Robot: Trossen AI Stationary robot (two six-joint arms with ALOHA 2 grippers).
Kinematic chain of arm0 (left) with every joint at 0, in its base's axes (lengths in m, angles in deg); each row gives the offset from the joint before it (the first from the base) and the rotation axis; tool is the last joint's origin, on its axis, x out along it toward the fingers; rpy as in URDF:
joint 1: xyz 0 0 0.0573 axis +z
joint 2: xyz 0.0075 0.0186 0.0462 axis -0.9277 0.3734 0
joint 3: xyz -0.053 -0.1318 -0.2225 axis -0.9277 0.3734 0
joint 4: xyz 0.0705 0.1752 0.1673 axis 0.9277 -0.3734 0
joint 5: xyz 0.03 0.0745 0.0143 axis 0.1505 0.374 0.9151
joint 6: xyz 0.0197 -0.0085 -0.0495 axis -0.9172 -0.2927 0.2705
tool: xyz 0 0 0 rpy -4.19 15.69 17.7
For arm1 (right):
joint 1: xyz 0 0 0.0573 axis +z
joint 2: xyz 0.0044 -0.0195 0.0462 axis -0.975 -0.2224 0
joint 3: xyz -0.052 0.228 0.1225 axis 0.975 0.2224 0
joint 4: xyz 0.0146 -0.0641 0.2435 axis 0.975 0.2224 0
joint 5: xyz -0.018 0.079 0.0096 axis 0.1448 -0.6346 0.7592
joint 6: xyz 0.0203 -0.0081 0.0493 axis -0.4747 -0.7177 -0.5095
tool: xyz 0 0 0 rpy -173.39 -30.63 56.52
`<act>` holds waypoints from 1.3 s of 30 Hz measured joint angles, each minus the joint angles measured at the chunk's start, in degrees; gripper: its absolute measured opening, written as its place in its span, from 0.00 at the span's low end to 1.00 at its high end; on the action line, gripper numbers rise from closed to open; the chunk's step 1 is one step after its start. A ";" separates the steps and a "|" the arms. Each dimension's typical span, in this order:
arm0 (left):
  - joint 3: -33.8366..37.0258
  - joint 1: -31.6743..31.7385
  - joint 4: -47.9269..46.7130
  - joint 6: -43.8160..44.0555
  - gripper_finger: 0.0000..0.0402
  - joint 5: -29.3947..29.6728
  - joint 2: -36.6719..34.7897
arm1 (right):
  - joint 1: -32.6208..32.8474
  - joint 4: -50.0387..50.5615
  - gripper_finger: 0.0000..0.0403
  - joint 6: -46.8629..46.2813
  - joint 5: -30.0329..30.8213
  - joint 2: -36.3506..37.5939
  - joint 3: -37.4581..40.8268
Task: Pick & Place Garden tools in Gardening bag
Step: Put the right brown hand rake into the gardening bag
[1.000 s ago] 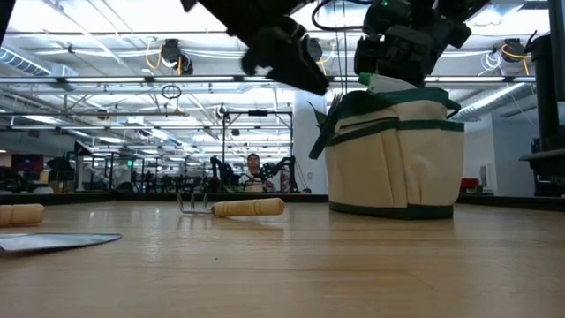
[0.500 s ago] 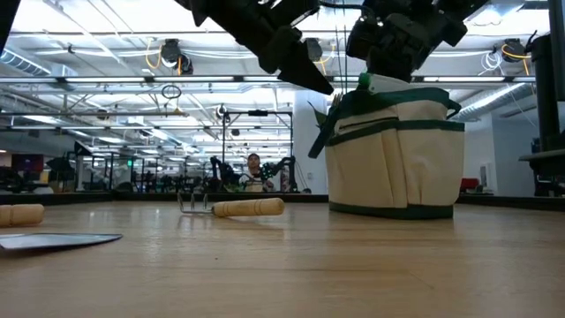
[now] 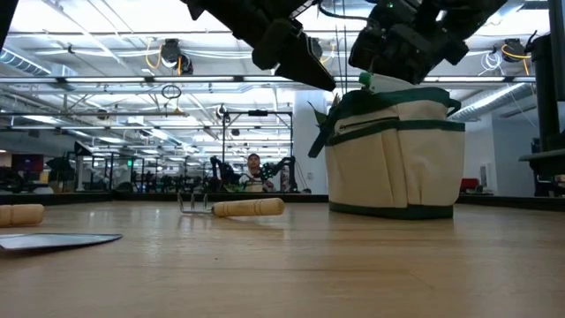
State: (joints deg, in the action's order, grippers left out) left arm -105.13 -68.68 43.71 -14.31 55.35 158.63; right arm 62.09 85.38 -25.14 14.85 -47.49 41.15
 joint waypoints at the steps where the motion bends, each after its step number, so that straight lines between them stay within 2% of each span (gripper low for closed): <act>1: 0.00 -0.01 0.02 -0.24 0.46 0.00 0.00 | -0.08 -2.25 0.36 -0.86 -0.51 0.00 0.81; 5: 0.00 -0.01 -0.02 0.06 0.46 0.00 0.00 | -0.82 -6.10 0.36 -1.36 -0.39 0.00 3.18; 9: 0.00 -0.01 0.01 -0.13 0.46 0.02 0.00 | -1.50 -6.35 0.31 -1.13 -0.35 0.00 3.87; 17: 0.00 -0.01 -0.09 -0.18 0.46 0.36 -0.04 | -1.49 -8.20 0.11 1.44 -0.59 0.00 4.27; 21: 0.00 -0.01 -0.24 -0.24 0.46 3.65 -0.04 | -1.48 -8.39 0.01 1.55 -0.59 0.00 4.27; 26: -0.02 0.01 -2.82 0.31 0.46 6.51 -0.07 | -1.36 -8.10 0.01 0.14 -0.57 0.00 4.27; 33: -0.02 -0.01 -3.45 1.94 0.46 -0.74 -0.07 | -1.35 -6.02 0.00 -0.14 -0.49 0.02 4.26; 39: -0.04 -0.01 -2.15 1.91 0.46 -1.67 -0.07 | -1.34 -3.21 0.00 -2.22 -0.17 0.04 4.25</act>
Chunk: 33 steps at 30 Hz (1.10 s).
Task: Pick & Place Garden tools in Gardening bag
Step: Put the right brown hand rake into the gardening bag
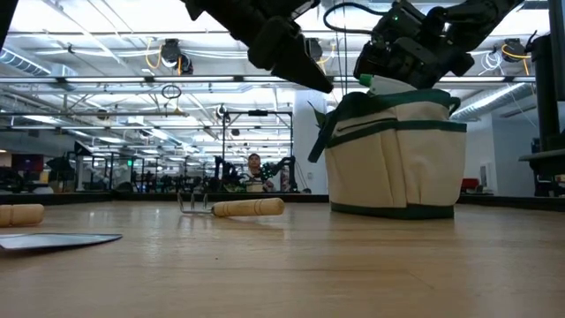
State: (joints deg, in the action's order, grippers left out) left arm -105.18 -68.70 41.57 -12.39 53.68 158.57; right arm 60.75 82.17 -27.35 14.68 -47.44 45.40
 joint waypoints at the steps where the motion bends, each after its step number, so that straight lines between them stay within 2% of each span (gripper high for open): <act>1: 0.00 0.02 -0.71 -0.79 0.46 -0.60 0.00 | 0.00 0.37 0.00 -0.07 0.02 0.00 0.00; 7: 0.00 -0.02 -1.87 -5.68 0.46 -6.74 0.00 | 0.00 1.02 0.00 0.39 0.09 0.00 0.00; 17: 0.00 0.22 -2.18 -14.93 0.46 -6.86 0.11 | 0.00 1.02 0.00 0.56 0.04 0.00 0.00; 21: -0.05 0.21 -0.85 -17.65 0.46 -7.13 3.06 | 0.00 1.01 0.00 0.56 0.02 0.00 0.00; 23: -0.06 0.13 1.38 -20.32 0.46 -6.00 5.04 | 0.00 1.02 0.00 0.56 0.04 0.00 0.00; 27: -0.02 -0.47 4.28 -24.62 0.45 -0.15 6.88 | 0.00 1.23 0.00 0.56 0.11 0.00 0.00; 33: 0.00 -0.96 3.63 -22.34 0.33 -0.03 5.85 | 0.00 1.17 0.00 0.58 0.00 -0.01 0.00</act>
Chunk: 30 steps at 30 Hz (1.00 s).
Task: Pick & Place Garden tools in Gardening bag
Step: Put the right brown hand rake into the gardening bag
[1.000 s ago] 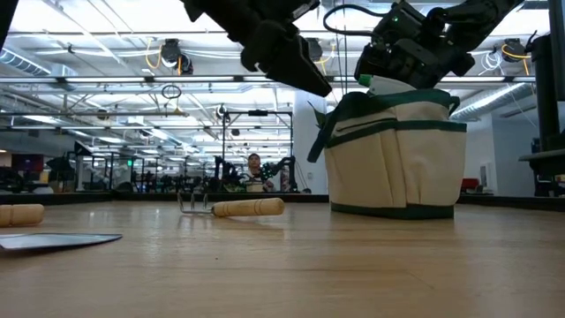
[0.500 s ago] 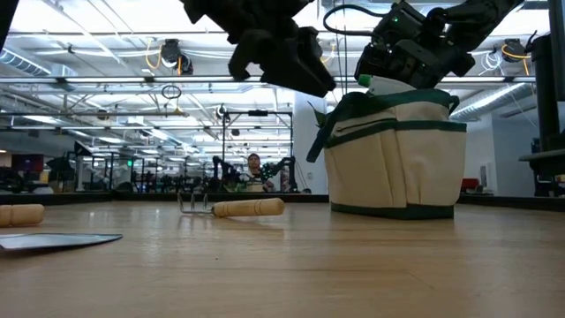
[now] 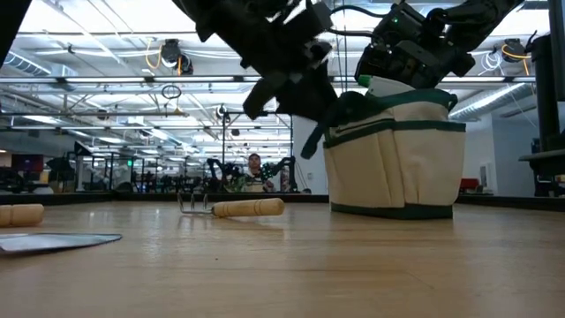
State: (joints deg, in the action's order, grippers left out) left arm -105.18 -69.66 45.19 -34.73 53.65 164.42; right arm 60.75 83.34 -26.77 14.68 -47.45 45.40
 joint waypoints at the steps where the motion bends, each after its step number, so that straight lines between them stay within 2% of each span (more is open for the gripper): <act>1: -0.01 -0.08 0.75 0.28 0.30 -0.06 -0.28 | 0.02 0.03 0.00 -0.01 -0.03 -0.01 0.00; 6: -0.04 0.09 0.74 0.79 0.22 0.04 -1.20 | 0.02 0.04 0.00 0.00 -0.08 -0.01 0.00; 12: -0.02 1.02 -1.37 0.29 0.22 -2.74 -1.17 | 0.02 -0.02 0.00 0.00 -0.11 -0.01 0.00; 19: -0.02 2.05 2.35 -0.80 0.22 -3.08 -1.17 | 0.02 -0.04 0.00 -0.61 -0.24 -0.01 0.00; 25: -0.02 2.79 3.50 -2.14 0.22 -10.47 -1.17 | 0.02 -0.07 0.00 -1.07 -0.27 -0.01 0.02; 30: -0.02 3.95 4.17 -0.34 0.22 -11.72 -0.23 | 0.02 -0.11 0.00 -1.09 -0.27 -0.01 0.00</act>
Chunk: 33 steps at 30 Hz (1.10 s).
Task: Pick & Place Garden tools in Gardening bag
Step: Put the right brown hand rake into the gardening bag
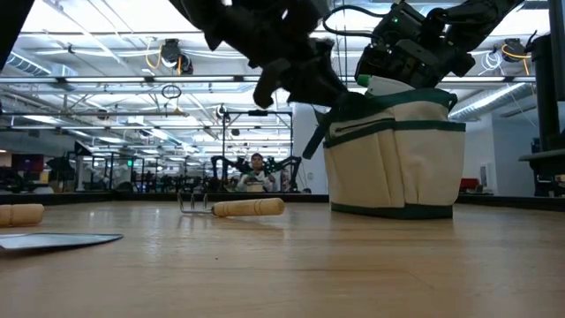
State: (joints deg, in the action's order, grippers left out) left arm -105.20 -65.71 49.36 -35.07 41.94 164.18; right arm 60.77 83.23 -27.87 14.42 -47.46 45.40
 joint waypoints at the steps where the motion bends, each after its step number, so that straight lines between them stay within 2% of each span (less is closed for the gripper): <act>1: 0.07 0.14 -0.39 0.34 0.22 -0.05 0.11 | 0.00 0.00 0.00 0.00 -0.02 0.00 0.02; 8: 0.02 0.51 0.68 0.00 0.20 -0.09 2.73 | 0.00 -0.25 0.00 -0.48 0.00 -0.02 0.02; 14: 0.10 0.14 0.41 0.27 0.02 -0.01 2.54 | -0.02 -0.12 0.00 -0.63 -0.13 0.00 0.02; 22: 0.20 -1.51 1.00 -0.44 0.02 0.27 0.67 | 0.01 -0.51 0.00 -0.50 -0.58 0.11 -0.07; 29: 0.20 -3.23 1.03 -0.42 0.02 7.10 0.22 | 0.00 -0.48 0.00 -0.48 -0.30 0.09 -0.07; 33: 0.06 -3.71 1.49 6.25 0.10 7.56 -0.03 | 0.00 0.20 0.00 -0.42 0.43 -0.11 0.12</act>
State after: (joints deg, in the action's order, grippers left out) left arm -105.14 -69.42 50.85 -28.82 49.49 164.16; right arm 60.77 83.44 -28.28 14.85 -47.58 45.52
